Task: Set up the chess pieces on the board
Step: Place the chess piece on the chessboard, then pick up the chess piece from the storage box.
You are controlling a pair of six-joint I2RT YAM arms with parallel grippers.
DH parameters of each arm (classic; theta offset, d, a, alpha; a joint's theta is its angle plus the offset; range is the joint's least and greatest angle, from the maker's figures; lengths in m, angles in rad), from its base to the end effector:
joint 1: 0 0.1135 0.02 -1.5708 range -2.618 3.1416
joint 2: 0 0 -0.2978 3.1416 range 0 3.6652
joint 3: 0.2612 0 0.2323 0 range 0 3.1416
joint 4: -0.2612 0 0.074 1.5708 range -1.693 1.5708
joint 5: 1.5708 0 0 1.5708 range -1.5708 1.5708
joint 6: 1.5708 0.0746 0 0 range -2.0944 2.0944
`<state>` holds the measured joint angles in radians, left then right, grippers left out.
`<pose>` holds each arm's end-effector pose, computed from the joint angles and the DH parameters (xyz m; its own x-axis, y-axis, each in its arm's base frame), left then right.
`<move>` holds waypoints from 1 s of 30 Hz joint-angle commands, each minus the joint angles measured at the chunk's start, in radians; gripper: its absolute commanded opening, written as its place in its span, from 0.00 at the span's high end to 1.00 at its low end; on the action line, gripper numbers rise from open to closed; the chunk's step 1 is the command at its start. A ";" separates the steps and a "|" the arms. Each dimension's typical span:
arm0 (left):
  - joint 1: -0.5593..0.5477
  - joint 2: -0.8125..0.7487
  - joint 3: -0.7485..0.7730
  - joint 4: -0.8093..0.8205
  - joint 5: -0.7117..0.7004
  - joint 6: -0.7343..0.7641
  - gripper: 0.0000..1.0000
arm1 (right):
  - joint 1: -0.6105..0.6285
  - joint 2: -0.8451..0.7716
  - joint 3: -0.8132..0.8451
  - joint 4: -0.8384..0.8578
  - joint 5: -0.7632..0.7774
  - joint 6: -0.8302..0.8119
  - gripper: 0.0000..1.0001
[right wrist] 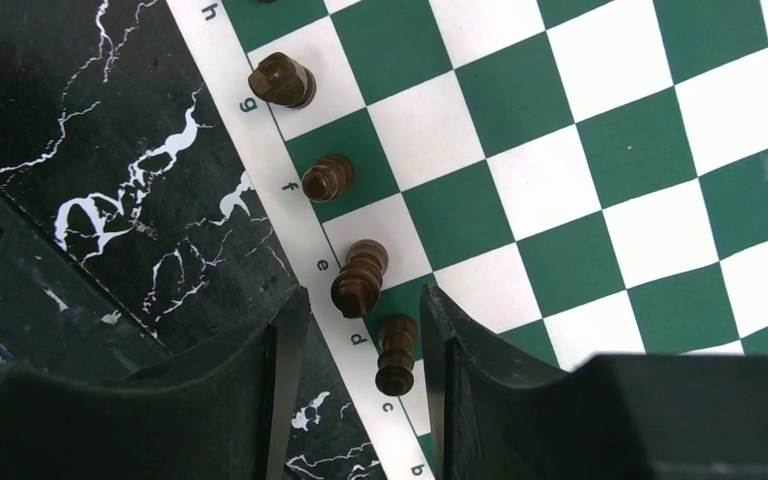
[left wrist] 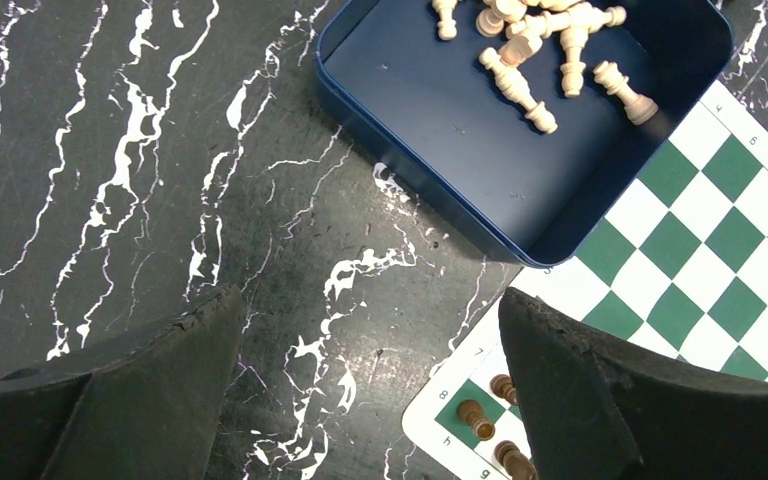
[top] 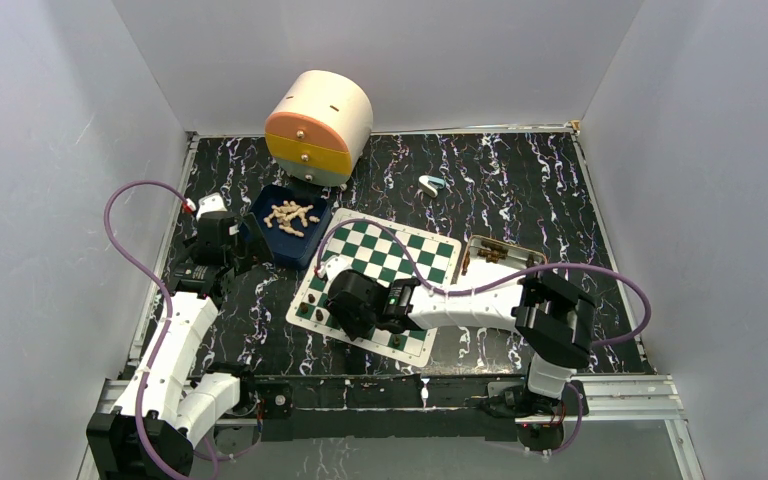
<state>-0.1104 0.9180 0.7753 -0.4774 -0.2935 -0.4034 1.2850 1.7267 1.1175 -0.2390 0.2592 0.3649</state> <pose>0.1894 0.0007 0.2930 -0.4808 -0.3248 -0.8145 -0.3449 0.9240 -0.1648 0.1258 0.3604 0.2189 -0.5114 -0.5170 -0.6864 -0.7462 0.6633 0.0564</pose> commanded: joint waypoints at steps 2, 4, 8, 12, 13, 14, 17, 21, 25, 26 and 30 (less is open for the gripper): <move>-0.002 -0.023 0.026 -0.009 0.093 0.026 0.03 | 0.007 -0.101 0.071 -0.021 0.016 0.006 0.46; -0.002 -0.024 0.031 -0.003 0.159 0.044 0.04 | 0.006 -0.125 0.081 -0.039 0.029 0.005 0.46; -0.002 -0.015 0.036 0.028 0.355 0.075 0.05 | -0.004 -0.173 0.099 -0.096 0.082 0.007 0.47; -0.003 0.011 0.034 0.080 0.592 0.079 0.08 | -0.037 -0.224 0.101 -0.162 0.118 0.016 0.50; -0.004 0.019 0.032 0.095 0.637 0.074 0.08 | -0.048 -0.240 0.099 -0.178 0.132 0.020 0.50; -0.006 0.027 0.032 0.108 0.676 0.070 0.09 | -0.063 -0.263 0.093 -0.194 0.143 0.024 0.51; -0.020 0.045 0.030 0.134 0.734 0.068 0.12 | -0.122 -0.321 0.065 -0.238 0.156 0.035 0.53; -0.055 0.048 0.007 0.171 0.769 0.077 0.18 | -0.234 -0.403 0.017 -0.296 0.174 0.037 0.55; -0.111 0.035 -0.025 0.191 0.761 0.105 0.24 | -0.367 -0.486 -0.028 -0.336 0.194 0.039 0.58; -0.123 0.030 -0.032 0.190 0.745 0.114 0.24 | -0.401 -0.503 -0.037 -0.342 0.195 0.040 0.58; -0.148 -0.014 -0.058 0.189 0.680 0.132 0.18 | -0.530 -0.551 -0.072 -0.360 0.206 0.023 0.60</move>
<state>-0.2405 0.9600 0.7429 -0.3019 0.4213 -0.3084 0.8452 1.2282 1.0710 -0.5705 0.4240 0.3908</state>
